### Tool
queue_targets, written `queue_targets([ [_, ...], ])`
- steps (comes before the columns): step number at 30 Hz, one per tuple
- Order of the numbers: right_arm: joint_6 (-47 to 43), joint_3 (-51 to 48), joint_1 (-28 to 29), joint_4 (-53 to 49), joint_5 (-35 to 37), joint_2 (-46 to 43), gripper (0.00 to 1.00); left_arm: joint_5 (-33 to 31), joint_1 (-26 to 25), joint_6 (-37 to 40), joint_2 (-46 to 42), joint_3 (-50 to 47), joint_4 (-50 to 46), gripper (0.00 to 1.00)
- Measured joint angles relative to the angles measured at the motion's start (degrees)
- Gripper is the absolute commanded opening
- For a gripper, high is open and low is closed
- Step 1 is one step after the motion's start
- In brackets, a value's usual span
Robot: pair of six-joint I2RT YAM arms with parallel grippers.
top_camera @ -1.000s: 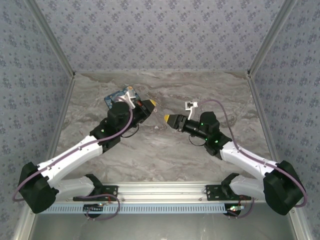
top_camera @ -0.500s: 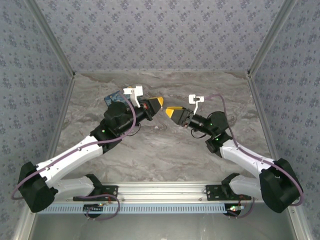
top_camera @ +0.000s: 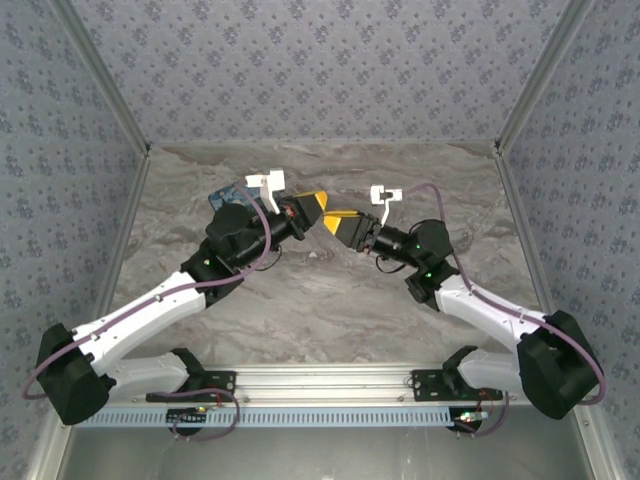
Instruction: Unlock a padlock with a key
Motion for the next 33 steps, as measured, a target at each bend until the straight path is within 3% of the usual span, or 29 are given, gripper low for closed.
queue_targets([
  [14, 1.07, 2.08, 0.24, 0.24, 0.28, 2.34, 0.24, 0.22, 0.00, -0.81, 0.11, -0.50, 0.83, 0.00],
  [22, 1.84, 2.08, 0.33, 0.24, 0.31, 3.04, 0.02, -0.52, 0.02, -1.18, 0.70, -1.25, 1.38, 0.00],
  [25, 1.86, 2.08, 0.33, 0.20, 0.46, 3.02, 0.00, -0.74, 0.02, -1.16, 0.81, -1.25, 1.68, 0.00],
  [27, 1.40, 2.08, 0.33, -0.72, 0.59, 2.84, 0.00, -1.07, 0.02, -0.98, 0.81, -1.25, 1.20, 0.10],
  [33, -4.24, 2.01, 0.04, -12.59, 1.55, -0.87, 0.00, -1.44, 2.12, 0.61, 0.00, -0.90, -5.31, 0.55],
])
